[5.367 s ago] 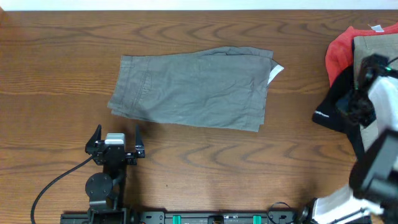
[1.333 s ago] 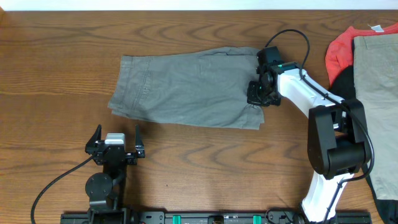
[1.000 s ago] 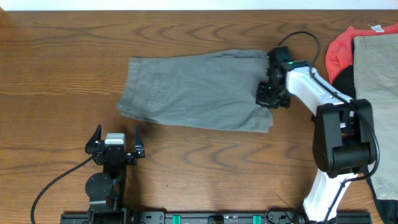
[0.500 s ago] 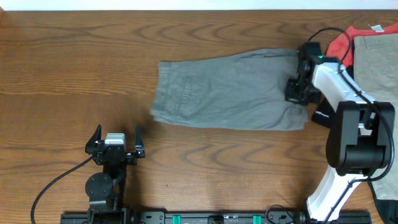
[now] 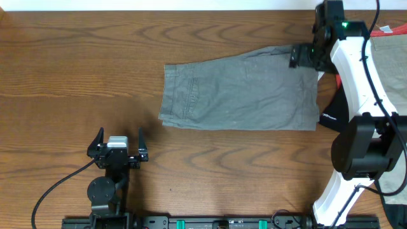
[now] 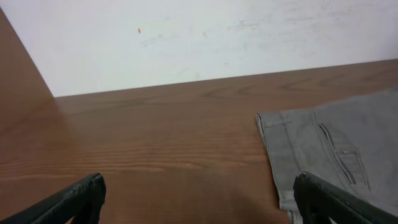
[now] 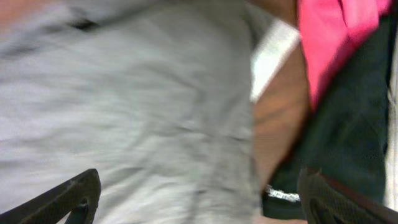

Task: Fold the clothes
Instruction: 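Pull the shorts rightward with the right gripper to straighten them, then release the shorts and raise the right gripper to the far right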

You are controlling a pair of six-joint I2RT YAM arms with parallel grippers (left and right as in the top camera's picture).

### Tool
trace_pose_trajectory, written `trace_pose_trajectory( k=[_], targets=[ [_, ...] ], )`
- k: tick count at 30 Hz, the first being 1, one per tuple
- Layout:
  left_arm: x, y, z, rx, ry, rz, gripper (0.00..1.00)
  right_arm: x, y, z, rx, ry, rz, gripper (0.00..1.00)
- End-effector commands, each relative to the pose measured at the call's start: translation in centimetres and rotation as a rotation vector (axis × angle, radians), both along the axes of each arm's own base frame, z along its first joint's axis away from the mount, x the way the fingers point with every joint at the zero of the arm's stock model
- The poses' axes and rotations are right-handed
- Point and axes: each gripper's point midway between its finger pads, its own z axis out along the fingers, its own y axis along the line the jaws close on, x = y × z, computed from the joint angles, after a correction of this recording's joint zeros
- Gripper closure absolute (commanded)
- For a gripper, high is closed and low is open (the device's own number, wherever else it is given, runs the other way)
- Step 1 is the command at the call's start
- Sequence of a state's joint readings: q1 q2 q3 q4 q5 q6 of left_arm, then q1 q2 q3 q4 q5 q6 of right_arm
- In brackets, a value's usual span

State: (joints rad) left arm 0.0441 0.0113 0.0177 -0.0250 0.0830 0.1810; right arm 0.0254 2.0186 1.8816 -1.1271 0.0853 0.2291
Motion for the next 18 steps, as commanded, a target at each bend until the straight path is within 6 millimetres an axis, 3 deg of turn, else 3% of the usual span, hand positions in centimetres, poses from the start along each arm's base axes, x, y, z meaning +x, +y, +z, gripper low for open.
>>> trace_pose_trajectory(
  k=[1, 5, 9, 12, 18],
  targets=[
    [-0.1, -0.4, -1.6, -0.005, 0.050, -0.025, 0.02, 1.0, 5.4, 2.8, 0.162, -0.065, 0.118, 0.01],
    [-0.1, -0.4, -1.5, -0.005, 0.049, -0.025, 0.02, 0.6, 13.1, 3.9, 0.348, -0.091, 0.314, 0.01],
    [-0.1, -0.4, -1.5, -0.005, 0.049, -0.025, 0.02, -0.2, 17.9, 3.1, 0.301, -0.103, 0.417, 0.03],
    [-0.1, -0.4, -1.6, -0.005, 0.050, -0.025, 0.02, -0.1, 17.7, 2.5, 0.170, -0.118, 0.340, 0.01],
    [-0.1, -0.4, -1.5, -0.005, 0.049, -0.025, 0.02, 1.4, 12.8, 2.6, 0.022, -0.153, 0.152, 0.01]
  ],
)
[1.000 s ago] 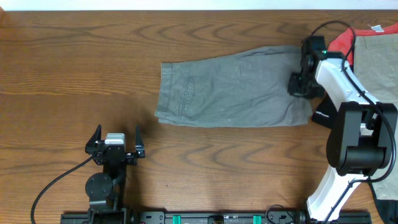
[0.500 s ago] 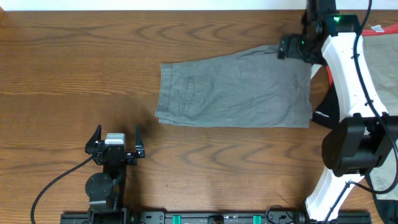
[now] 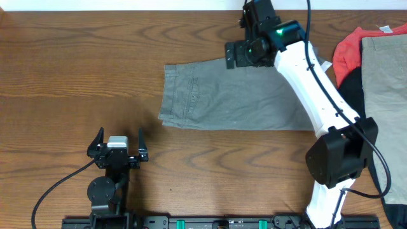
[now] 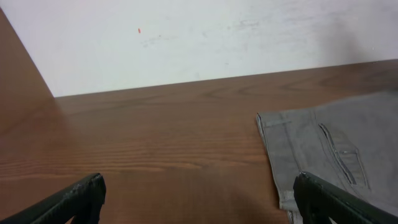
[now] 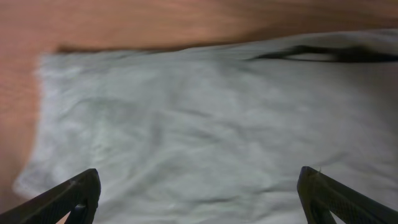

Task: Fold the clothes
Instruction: 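Release the shorts and raise the right gripper to the far right, then reach the left gripper to the shorts' left leg hem and grasp it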

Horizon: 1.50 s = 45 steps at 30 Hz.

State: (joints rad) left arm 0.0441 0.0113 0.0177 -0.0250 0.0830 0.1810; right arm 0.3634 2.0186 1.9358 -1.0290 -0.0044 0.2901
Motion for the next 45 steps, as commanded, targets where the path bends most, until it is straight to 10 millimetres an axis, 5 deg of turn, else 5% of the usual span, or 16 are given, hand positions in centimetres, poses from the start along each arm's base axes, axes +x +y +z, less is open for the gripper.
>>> trace_pose_trajectory(
  k=[1, 9, 12, 19, 28, 33, 45],
  targets=[
    [-0.1, -0.4, -1.6, -0.005, 0.050, -0.025, 0.02, 1.5, -5.9, -0.1, -0.105, -0.025, -0.189, 0.01],
    [-0.1, -0.4, -1.6, -0.005, 0.050, -0.025, 0.02, 1.4, -16.4, -0.7, -0.142, 0.046, -0.398, 0.01],
    [-0.1, -0.4, -1.6, -0.005, 0.050, -0.025, 0.02, 0.9, -18.5, -1.0, -0.125, 0.077, -0.441, 0.01],
    [-0.1, -0.4, -1.5, -0.006, 0.049, -0.026, 0.02, 0.0, -19.9, -1.4, -0.074, 0.126, -0.468, 0.01],
    [-0.4, -3.9, -0.9, -0.144, 0.037, -0.213, 0.02, 0.0, -20.0, -1.4, -0.075, 0.126, -0.471, 0.01],
    [-0.9, -6.2, 1.8, -0.248, -0.041, -0.353, 0.02, 0.0, -20.0, -1.4, -0.075, 0.126, -0.470, 0.01],
    [-0.9, -5.4, 11.5, -0.265, -0.141, -0.316, 0.02, 0.0, -20.0, -1.4, -0.074, 0.127, -0.471, 0.01]
  ],
)
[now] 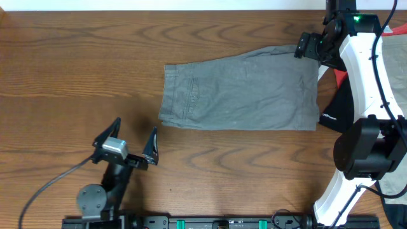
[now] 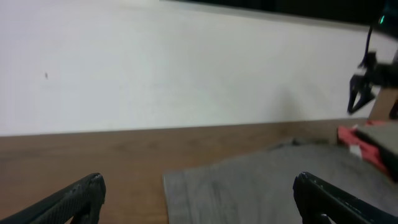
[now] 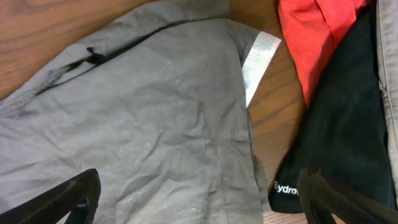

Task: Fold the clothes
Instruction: 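Reach the left gripper to the shorts' left leg hem and grasp it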

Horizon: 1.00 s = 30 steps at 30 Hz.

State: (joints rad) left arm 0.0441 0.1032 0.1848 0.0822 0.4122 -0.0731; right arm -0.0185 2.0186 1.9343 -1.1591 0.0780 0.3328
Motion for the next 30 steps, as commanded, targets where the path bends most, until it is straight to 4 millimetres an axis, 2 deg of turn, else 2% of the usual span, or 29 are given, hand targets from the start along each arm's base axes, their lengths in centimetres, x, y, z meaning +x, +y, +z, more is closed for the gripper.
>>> trace_pose_trajectory(
  k=[1, 4, 7, 10, 13, 15, 20, 26, 30],
  targets=[
    [0.8, 0.2, 3.2, -0.015, 0.048, 0.008, 0.02, -0.2, -0.2, -0.2, 0.008, 0.005, -0.019, 0.01],
    [3.0, 0.3, 3.0, -0.019, 0.236, 0.009, 0.02, -0.2, -0.2, -0.2, 0.008, 0.005, -0.019, 0.01],
    [5.6, 0.4, 1.6, 0.001, 0.468, 0.003, 0.02, -0.2, -0.3, -0.2, 0.008, 0.005, -0.019, 0.01],
    [7.7, 0.5, -0.5, 0.019, 0.725, -0.012, 0.02, -0.2, -0.2, -0.2, 0.008, 0.005, -0.019, 0.01],
    [9.4, 0.5, -2.6, 0.010, 0.900, -0.017, 0.02, -0.2, -0.2, -0.2, 0.008, 0.005, -0.018, 0.01],
    [10.6, 0.6, -4.8, -0.006, 1.002, -0.017, 0.02, -0.2, -0.2, -0.2, 0.008, 0.005, -0.019, 0.01],
    [11.8, -0.9, -8.6, -0.074, 1.119, -0.104, 0.02, -0.2, -0.2, -0.2, 0.008, 0.005, -0.019, 0.01],
    [12.8, -0.2, -13.4, -0.114, 1.245, -0.096, 0.02, -0.2, -0.2, -0.2, 0.008, 0.005, -0.019, 0.01],
    [14.0, -0.8, -14.5, -0.251, 1.241, -0.213, 0.02, -0.2, -0.2, -0.2, 0.008, 0.005, -0.019, 0.01]
  ],
)
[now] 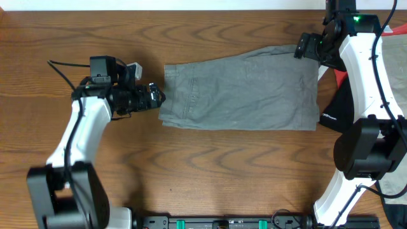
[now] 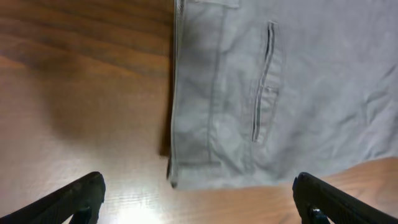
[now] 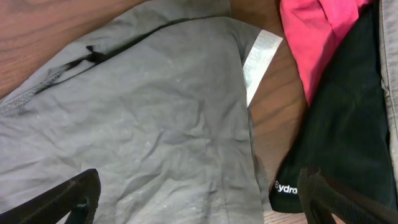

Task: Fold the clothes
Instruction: 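Reach the left gripper to the shorts' left leg hem and grasp it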

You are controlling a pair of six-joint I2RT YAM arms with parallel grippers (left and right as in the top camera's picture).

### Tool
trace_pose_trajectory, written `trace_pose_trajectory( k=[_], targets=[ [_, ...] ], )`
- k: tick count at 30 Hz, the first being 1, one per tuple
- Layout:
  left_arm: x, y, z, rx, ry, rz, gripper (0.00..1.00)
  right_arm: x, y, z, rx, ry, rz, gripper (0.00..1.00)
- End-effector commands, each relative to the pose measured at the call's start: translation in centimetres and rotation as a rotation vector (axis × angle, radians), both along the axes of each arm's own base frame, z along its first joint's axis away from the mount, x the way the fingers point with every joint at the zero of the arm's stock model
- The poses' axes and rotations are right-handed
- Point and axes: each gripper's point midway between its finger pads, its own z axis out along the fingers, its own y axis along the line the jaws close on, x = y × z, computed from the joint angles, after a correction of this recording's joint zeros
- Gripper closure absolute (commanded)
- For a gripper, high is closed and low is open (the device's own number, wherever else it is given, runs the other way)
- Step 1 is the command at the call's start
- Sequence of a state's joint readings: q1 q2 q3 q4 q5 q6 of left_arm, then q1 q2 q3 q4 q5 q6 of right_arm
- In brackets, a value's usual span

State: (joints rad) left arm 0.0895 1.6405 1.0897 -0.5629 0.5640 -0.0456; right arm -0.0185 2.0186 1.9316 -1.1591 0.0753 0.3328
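Note:
Grey shorts (image 1: 241, 89) lie flat on the wooden table, waistband to the left. My left gripper (image 1: 156, 97) hovers at the waistband's left edge, open and empty; in the left wrist view the shorts (image 2: 280, 93) with a pocket slit fill the upper right above the gripper (image 2: 199, 202). My right gripper (image 1: 306, 48) stands open over the shorts' top right corner. The right wrist view shows the shorts (image 3: 143, 124) and a white label (image 3: 260, 62) above the gripper (image 3: 199, 199).
A pile of other clothes lies at the right: a red garment (image 3: 317, 37), a black one with white lettering (image 3: 336, 143) and a beige one (image 1: 394, 51) at the table's right edge. Bare wood (image 1: 95, 38) surrounds the shorts on the left and front.
My left arm has moved from the table's front edge to the left edge of the shorts' waistband, gripper still open. The right arm and the shorts have not moved.
My right gripper was over the shorts' top right corner, then over their upper middle, then back at the top right corner. The left arm rested at the front, then tilted up, and now reaches the waistband. The shorts lie unchanged.

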Motion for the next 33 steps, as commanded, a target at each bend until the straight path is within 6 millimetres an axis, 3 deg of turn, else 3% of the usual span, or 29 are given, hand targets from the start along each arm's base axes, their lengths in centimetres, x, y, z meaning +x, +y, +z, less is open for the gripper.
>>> trace_pose_trajectory(
  k=[1, 8, 15, 30, 33],
  targets=[
    [1.1, -0.7, 0.1, -0.168, -0.014, -0.020, 0.02, -0.2, -0.3, -0.1, 0.005, 0.003, -0.020, 0.01],
    [1.2, -1.1, -3.2, -0.185, 0.064, -0.023, 0.02, -0.2, -0.3, -0.1, 0.005, 0.003, -0.020, 0.01],
    [0.7, -1.4, -5.2, -0.184, 0.122, -0.026, 0.02, -0.2, -0.3, -0.1, 0.005, 0.003, -0.020, 0.01],
    [-2.0, -3.5, -9.7, -0.200, 0.308, -0.058, 0.01, -0.2, -0.3, -0.1, 0.005, 0.003, -0.020, 0.01],
    [-2.4, -4.1, -10.3, -0.199, 0.332, -0.072, 0.07, -0.2, -0.3, -0.1, 0.005, 0.003, -0.020, 0.01]
  ],
)
